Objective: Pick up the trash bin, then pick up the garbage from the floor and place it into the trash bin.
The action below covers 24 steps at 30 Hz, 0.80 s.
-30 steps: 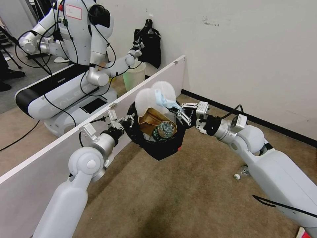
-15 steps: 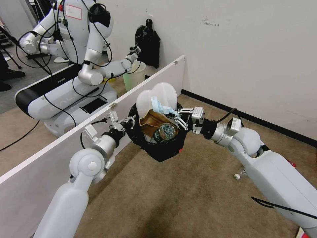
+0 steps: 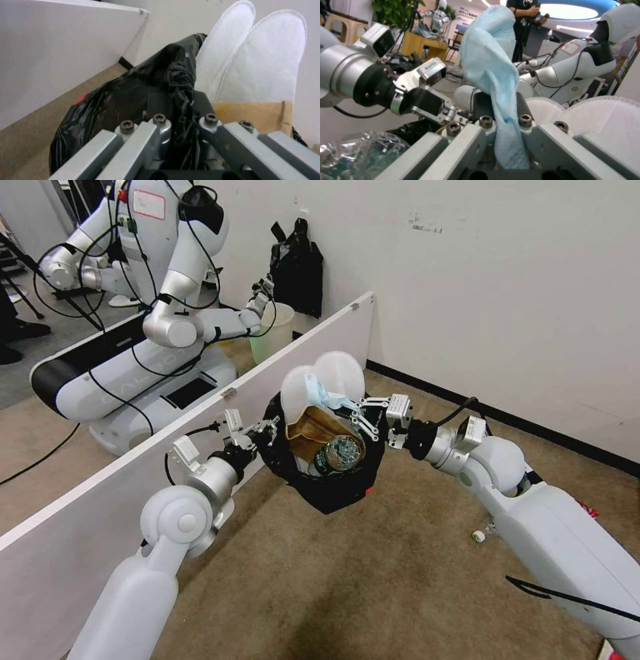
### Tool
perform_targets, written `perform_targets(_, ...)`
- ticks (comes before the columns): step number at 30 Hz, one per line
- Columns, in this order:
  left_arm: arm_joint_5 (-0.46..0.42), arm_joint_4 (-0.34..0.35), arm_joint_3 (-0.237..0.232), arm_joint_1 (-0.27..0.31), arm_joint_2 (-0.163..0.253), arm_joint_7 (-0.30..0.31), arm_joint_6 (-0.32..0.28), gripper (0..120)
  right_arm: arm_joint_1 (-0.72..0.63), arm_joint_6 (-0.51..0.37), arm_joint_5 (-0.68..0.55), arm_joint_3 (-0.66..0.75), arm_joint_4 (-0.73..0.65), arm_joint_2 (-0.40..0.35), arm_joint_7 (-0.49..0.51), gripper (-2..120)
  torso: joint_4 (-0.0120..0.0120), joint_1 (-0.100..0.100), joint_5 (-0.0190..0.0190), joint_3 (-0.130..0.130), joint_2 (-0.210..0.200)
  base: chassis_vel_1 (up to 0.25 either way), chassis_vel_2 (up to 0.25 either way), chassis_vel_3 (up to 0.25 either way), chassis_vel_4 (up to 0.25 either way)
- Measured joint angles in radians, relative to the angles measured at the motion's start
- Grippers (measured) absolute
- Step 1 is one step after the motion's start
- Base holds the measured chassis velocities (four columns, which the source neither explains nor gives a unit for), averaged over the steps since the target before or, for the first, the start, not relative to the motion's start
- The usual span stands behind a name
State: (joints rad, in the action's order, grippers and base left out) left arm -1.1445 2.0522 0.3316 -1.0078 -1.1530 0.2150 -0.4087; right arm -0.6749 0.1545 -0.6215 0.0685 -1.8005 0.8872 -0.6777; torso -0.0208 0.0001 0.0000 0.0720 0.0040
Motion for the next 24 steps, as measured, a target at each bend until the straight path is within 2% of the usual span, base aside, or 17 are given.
perform_targets(17, -0.005, 0.016, -0.011, -0.002, 0.002, 0.000, -0.003, 4, -0.005, -0.004, 0.010, 0.000, 0.003, 0.002, 0.009, 1, 0.0000, 0.000, 0.0000, 0.000, 0.000, 0.000, 0.000, 0.000, 0.000)
perform_targets(22, -0.006, 0.013, -0.010, 0.000, 0.002, 0.000, -0.004, 4, -0.002, -0.004, 0.011, 0.001, 0.003, 0.004, 0.016, 25, 0.0000, 0.000, 0.0000, 0.000, 0.000, 0.000, 0.000, 0.000, 0.000)
perform_targets(24, -0.005, 0.010, -0.009, 0.001, 0.002, 0.000, -0.004, 4, 0.000, -0.004, 0.011, 0.001, 0.003, 0.006, 0.017, 28, 0.0000, 0.000, 0.0000, 0.000, 0.000, 0.000, 0.000, 0.000, 0.000)
